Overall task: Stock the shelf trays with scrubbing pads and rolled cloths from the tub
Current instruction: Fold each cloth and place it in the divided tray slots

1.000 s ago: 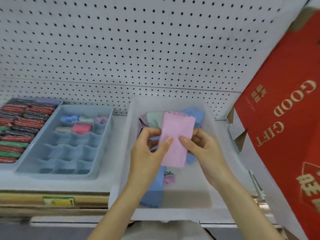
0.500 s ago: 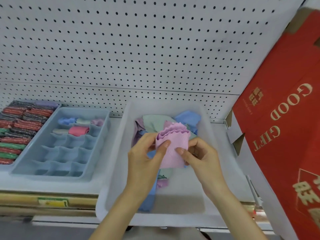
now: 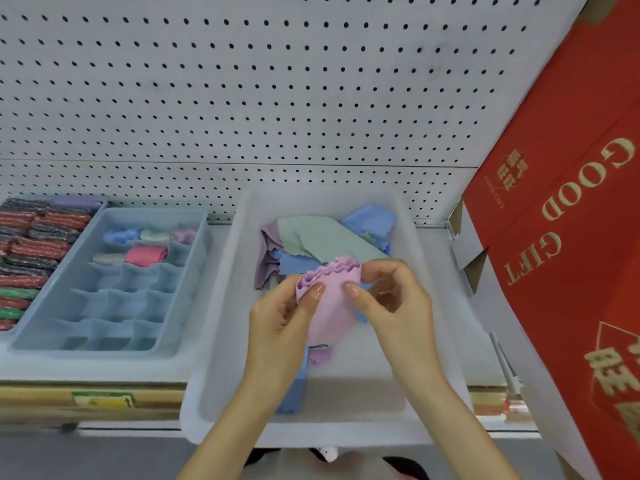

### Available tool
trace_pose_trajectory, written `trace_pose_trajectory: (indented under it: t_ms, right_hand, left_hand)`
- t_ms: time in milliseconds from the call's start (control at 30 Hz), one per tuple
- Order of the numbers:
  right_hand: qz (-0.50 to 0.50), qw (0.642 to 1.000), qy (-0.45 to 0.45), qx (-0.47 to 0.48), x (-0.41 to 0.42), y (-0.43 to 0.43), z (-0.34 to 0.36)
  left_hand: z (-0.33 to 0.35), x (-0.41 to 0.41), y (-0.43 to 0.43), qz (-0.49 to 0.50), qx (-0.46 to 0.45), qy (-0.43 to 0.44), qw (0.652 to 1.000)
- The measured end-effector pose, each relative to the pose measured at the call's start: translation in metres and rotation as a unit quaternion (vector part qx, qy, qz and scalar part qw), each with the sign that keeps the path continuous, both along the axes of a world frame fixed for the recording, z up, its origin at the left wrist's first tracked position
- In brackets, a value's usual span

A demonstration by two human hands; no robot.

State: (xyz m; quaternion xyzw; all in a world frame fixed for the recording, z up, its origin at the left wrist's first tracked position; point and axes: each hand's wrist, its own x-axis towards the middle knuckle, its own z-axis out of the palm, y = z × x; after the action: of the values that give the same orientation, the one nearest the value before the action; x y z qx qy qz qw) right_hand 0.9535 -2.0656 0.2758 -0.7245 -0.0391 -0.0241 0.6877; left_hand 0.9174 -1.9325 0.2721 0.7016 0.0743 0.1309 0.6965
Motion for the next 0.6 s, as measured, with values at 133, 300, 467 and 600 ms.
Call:
trace_pose_trajectory:
  t_ms: [133,300,467,600]
  right_hand:
    - [0.02,0.999,0.029,0.031,0.0,0.0,-0.002]
    - [0.042,0.995,0.043,0.083,-0.001,0.005,0.0]
    - [0.011,0.99,0.047,0.134,0.0,0.011,0.003]
    - [-0.011,0.992,0.026,0.125,-0.001,0.016,0.006]
  left_hand:
    - [0.002,-0.001,0.004,-0.015,-0.025,0.003,1.0]
    - [0.0,-0.003,0.011,-0.038,-0.046,0.01,0.998]
    - [0.001,-0.002,0.017,-0.06,-0.033,0.015,0.998]
    - [0.006,0.0,0.024,-0.064,-0.037,0.017,0.997]
